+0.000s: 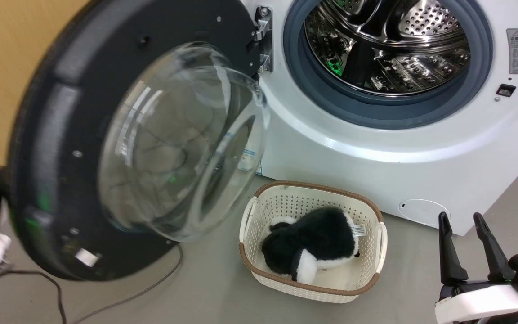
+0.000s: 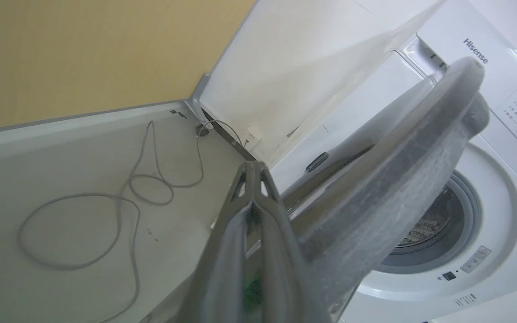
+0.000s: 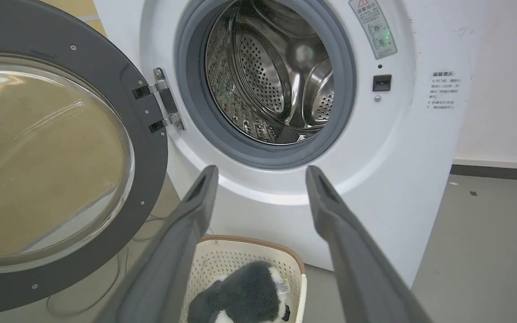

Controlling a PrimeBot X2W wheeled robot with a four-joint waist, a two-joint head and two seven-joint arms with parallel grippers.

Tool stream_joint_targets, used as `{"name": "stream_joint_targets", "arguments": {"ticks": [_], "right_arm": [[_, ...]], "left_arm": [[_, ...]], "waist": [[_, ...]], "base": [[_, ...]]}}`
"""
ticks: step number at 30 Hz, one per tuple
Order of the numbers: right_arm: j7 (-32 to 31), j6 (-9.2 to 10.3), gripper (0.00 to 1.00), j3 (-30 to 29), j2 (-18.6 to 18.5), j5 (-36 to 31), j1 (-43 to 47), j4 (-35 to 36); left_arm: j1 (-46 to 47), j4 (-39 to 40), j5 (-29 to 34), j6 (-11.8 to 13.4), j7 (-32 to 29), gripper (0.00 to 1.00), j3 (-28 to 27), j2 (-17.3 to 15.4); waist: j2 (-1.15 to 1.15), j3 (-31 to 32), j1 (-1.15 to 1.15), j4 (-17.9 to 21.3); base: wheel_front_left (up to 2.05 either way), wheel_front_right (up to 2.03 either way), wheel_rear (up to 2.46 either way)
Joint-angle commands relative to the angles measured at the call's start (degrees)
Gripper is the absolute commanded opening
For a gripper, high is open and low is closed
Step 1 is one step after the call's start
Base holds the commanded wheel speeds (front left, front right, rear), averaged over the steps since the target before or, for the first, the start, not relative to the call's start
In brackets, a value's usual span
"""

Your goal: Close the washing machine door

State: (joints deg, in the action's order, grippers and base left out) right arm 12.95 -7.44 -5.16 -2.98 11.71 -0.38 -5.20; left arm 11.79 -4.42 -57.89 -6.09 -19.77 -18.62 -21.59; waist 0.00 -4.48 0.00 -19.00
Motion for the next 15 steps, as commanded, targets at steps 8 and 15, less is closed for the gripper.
{"name": "stream_joint_targets", "arguments": {"ticks": [8,15], "right_arm": [[1.4,-0.04,1.0,-1.0,0.1,1.3,0.0,-0.5],[2.1,-0.05,1.0,-0.6,0.1,1.9,-0.6,-1.0]], "left_arm": [[-7.1,10.8,-13.1,-1.0,-4.8,0.0,9.5,-4.1],[-9.5,19.4,-16.9,-1.4,-4.9,0.0,19.7,-7.8]], "waist": [[0.0,-0.3,0.0,-1.9],[0.0,-0.6,0.0,-2.9]], "base": [[0.0,0.0,0.0],[0.0,0.0,0.0]]}}
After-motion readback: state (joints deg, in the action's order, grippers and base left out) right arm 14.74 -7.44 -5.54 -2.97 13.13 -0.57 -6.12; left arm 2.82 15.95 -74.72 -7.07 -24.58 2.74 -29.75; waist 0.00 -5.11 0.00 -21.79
